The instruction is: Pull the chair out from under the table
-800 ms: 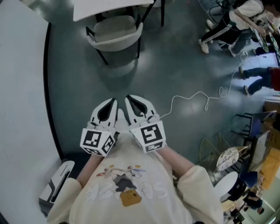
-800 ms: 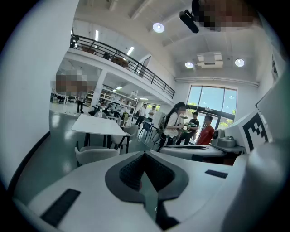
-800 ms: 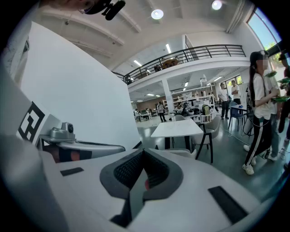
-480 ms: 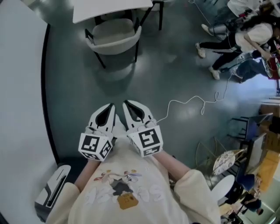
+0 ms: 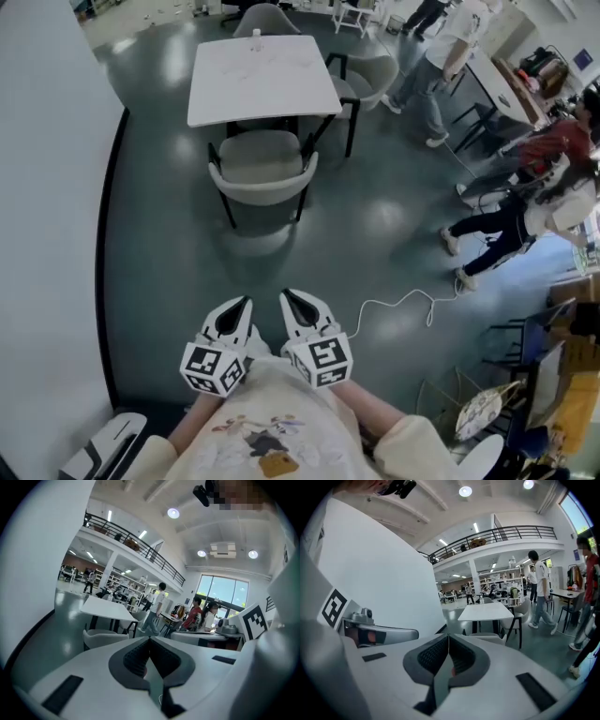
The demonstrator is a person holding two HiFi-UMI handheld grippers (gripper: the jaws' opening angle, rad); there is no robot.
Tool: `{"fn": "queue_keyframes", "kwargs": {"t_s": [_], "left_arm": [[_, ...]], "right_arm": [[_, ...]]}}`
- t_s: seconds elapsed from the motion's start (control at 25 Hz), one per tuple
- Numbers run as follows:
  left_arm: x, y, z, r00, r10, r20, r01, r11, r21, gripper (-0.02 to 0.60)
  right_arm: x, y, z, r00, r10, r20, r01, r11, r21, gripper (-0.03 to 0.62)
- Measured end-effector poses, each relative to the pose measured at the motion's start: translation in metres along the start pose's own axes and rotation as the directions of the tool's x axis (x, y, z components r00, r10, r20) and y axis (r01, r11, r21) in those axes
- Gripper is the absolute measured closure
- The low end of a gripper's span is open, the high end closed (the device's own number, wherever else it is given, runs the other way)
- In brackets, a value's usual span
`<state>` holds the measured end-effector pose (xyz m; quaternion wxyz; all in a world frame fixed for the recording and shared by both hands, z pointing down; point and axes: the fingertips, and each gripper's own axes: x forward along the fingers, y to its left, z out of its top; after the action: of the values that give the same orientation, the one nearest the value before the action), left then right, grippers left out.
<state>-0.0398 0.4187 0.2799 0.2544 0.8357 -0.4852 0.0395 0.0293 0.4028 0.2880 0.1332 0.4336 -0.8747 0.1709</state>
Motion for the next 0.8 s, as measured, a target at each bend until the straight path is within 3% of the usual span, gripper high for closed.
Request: {"fn": "queue_keyframes", "kwargs": {"t_s": [0.24, 0.44, 0.8], "left_arm": [[-0.014, 0.045, 0.019, 1.0, -0.018, 0.01, 0.018, 1.0, 0.003, 0.574], [-0.018, 0.058, 0.026, 0.999, -0.043, 0.005, 0.043, 0.999, 0.009, 0.574], [0.029, 0.087, 0.038, 0.999, -0.046, -0.01, 0.046, 0.999, -0.015, 0.574]], "right_arm": [[0.034, 0.017, 0.012, 1.0, -0.021, -0.001, 0.021, 1.0, -0.006, 0.586], [0.045, 0.027, 0.022, 0.999, -0.047, 0.008, 0.047, 0.999, -0.004, 0.586], [0.096, -0.015, 0.037, 0.999, -0.047, 0.0, 0.047, 0.999, 0.015, 0.586]]}}
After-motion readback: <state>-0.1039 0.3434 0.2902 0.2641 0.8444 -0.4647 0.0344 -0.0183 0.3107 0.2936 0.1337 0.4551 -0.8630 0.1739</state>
